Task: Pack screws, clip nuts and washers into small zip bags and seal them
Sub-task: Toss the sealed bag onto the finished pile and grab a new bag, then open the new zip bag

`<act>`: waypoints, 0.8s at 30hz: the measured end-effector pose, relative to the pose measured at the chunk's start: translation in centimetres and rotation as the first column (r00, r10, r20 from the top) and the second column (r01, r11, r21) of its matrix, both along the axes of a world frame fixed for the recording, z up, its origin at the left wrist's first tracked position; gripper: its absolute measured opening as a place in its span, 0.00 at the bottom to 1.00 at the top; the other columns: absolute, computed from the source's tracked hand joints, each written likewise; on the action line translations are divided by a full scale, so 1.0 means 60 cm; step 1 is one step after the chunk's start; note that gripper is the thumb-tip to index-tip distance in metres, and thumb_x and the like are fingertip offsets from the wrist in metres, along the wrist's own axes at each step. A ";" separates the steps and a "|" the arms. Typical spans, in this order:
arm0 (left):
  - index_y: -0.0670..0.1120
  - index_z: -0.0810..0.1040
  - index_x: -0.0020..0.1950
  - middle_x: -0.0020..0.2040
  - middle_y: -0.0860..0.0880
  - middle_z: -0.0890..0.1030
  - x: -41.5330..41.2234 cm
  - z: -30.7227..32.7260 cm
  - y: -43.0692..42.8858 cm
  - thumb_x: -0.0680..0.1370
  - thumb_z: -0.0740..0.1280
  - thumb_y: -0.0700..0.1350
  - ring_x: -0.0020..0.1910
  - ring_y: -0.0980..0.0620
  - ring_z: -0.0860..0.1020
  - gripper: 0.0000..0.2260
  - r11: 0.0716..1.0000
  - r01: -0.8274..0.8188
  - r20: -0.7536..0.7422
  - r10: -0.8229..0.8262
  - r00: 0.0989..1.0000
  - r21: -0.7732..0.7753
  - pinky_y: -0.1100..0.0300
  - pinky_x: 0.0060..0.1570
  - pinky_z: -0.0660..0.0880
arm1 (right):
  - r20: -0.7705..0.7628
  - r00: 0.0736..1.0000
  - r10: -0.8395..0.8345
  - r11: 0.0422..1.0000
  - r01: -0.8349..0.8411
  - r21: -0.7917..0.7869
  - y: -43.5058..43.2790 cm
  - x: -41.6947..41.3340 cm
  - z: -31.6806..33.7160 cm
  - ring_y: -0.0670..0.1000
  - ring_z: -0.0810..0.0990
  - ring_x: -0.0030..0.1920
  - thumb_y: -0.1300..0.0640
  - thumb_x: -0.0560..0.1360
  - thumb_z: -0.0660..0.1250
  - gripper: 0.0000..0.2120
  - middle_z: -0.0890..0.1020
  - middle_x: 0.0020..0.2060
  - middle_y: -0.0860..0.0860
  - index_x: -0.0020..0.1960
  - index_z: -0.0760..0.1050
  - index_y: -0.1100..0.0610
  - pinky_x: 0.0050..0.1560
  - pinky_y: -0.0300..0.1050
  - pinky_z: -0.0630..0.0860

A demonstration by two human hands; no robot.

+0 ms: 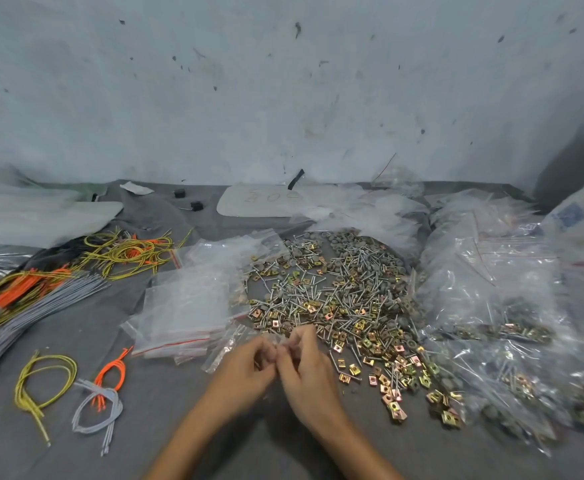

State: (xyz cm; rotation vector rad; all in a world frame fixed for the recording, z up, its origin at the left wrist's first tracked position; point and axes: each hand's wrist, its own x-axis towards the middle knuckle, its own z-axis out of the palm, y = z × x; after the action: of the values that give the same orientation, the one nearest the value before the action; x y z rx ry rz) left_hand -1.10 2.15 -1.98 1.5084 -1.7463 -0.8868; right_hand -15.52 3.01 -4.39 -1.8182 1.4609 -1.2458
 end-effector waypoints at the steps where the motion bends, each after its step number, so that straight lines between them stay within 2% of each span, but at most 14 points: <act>1: 0.47 0.75 0.43 0.33 0.52 0.79 0.002 -0.001 0.001 0.77 0.70 0.43 0.33 0.54 0.76 0.05 0.998 -0.006 0.092 0.013 0.996 -0.067 0.53 0.38 0.73 | 0.020 1.000 -0.017 1.000 0.017 0.008 0.000 0.001 0.000 0.44 0.80 0.40 0.38 0.77 0.61 0.11 0.80 0.42 0.40 0.50 0.63 0.42 0.40 0.52 0.77; 3: 0.51 0.72 0.45 0.32 0.54 0.78 0.004 0.004 0.002 0.78 0.68 0.47 0.34 0.53 0.77 0.05 0.975 0.009 0.237 0.045 0.971 -0.223 0.53 0.38 0.73 | 0.068 0.996 -0.051 0.999 0.049 0.022 -0.002 0.000 -0.002 0.45 0.80 0.41 0.40 0.76 0.66 0.13 0.80 0.41 0.43 0.49 0.63 0.42 0.42 0.54 0.79; 6: 0.55 0.70 0.52 0.35 0.53 0.80 0.005 0.020 0.006 0.80 0.66 0.48 0.39 0.46 0.81 0.06 0.922 0.011 0.334 0.129 0.934 -0.386 0.52 0.36 0.74 | 0.059 0.997 -0.041 0.999 0.041 -0.008 0.000 -0.001 -0.004 0.47 0.81 0.44 0.49 0.76 0.69 0.15 0.80 0.43 0.44 0.52 0.63 0.41 0.45 0.55 0.80; 8: 0.58 0.69 0.55 0.37 0.52 0.82 0.007 0.033 0.009 0.77 0.68 0.47 0.38 0.46 0.81 0.12 0.881 0.013 0.365 0.182 0.913 -0.473 0.54 0.33 0.73 | -0.016 1.000 -0.014 0.995 0.013 -0.094 0.006 0.000 -0.001 0.45 0.80 0.45 0.49 0.76 0.67 0.15 0.80 0.44 0.41 0.58 0.65 0.41 0.45 0.53 0.79; 10: 0.59 0.71 0.57 0.37 0.53 0.82 0.008 0.046 0.016 0.73 0.70 0.47 0.36 0.49 0.81 0.16 0.847 0.061 0.411 0.192 0.891 -0.529 0.59 0.31 0.73 | -0.039 0.999 0.003 0.992 -0.008 -0.128 0.010 0.003 0.002 0.45 0.81 0.47 0.45 0.77 0.65 0.16 0.81 0.46 0.40 0.63 0.66 0.42 0.45 0.52 0.79; 12: 0.59 0.74 0.57 0.39 0.56 0.83 0.005 0.055 0.026 0.70 0.69 0.49 0.35 0.54 0.79 0.17 0.820 0.112 0.428 0.172 0.887 -0.561 0.63 0.30 0.72 | 0.022 1.000 -0.011 0.992 0.014 -0.124 0.010 0.001 -0.001 0.46 0.82 0.46 0.45 0.79 0.66 0.14 0.82 0.47 0.42 0.61 0.65 0.42 0.45 0.53 0.79; 14: 0.59 0.75 0.56 0.43 0.58 0.83 0.001 0.057 0.034 0.72 0.65 0.51 0.37 0.57 0.79 0.13 0.810 0.142 0.428 0.145 0.892 -0.569 0.63 0.31 0.73 | 0.081 0.996 -0.039 0.994 0.047 -0.096 0.007 -0.003 -0.005 0.46 0.82 0.45 0.47 0.80 0.68 0.13 0.82 0.46 0.43 0.57 0.64 0.42 0.45 0.53 0.79; 18: 0.55 0.83 0.50 0.39 0.54 0.80 -0.003 0.055 0.036 0.73 0.61 0.51 0.35 0.52 0.79 0.13 0.798 0.016 0.358 0.252 0.899 -0.603 0.61 0.31 0.73 | 0.031 0.998 -0.057 0.997 0.058 -0.054 0.000 -0.003 -0.010 0.47 0.81 0.43 0.51 0.79 0.68 0.12 0.81 0.41 0.43 0.57 0.66 0.41 0.45 0.50 0.77; 20: 0.52 0.85 0.51 0.38 0.54 0.79 -0.006 0.051 0.037 0.74 0.62 0.50 0.34 0.54 0.78 0.14 0.818 -0.022 0.322 0.251 0.913 -0.575 0.61 0.35 0.73 | -0.006 0.999 -0.043 0.998 0.043 -0.053 -0.003 -0.002 -0.011 0.47 0.79 0.41 0.51 0.79 0.66 0.10 0.79 0.38 0.43 0.58 0.69 0.44 0.43 0.49 0.76; 22: 0.50 0.84 0.56 0.38 0.59 0.75 -0.005 0.040 0.038 0.74 0.65 0.48 0.35 0.60 0.74 0.14 0.843 0.020 0.321 0.183 0.929 -0.538 0.66 0.39 0.70 | 0.000 0.999 -0.046 0.998 0.046 -0.031 -0.007 -0.004 -0.014 0.47 0.78 0.41 0.50 0.80 0.66 0.06 0.79 0.37 0.43 0.56 0.73 0.46 0.43 0.49 0.75; 24: 0.49 0.84 0.59 0.39 0.59 0.74 -0.001 0.030 0.038 0.73 0.68 0.45 0.38 0.58 0.75 0.15 0.849 0.055 0.319 0.137 0.938 -0.525 0.70 0.41 0.66 | 0.002 0.998 -0.058 0.998 0.058 -0.006 -0.011 -0.008 -0.016 0.47 0.77 0.41 0.50 0.80 0.65 0.04 0.78 0.37 0.43 0.55 0.75 0.46 0.42 0.50 0.75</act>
State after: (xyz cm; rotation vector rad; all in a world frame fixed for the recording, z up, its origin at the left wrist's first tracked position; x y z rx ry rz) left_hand -1.15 4.46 -0.20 1.3637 -1.9825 -0.0760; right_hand -16.00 2.35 -5.34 -1.7894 1.5208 -1.2810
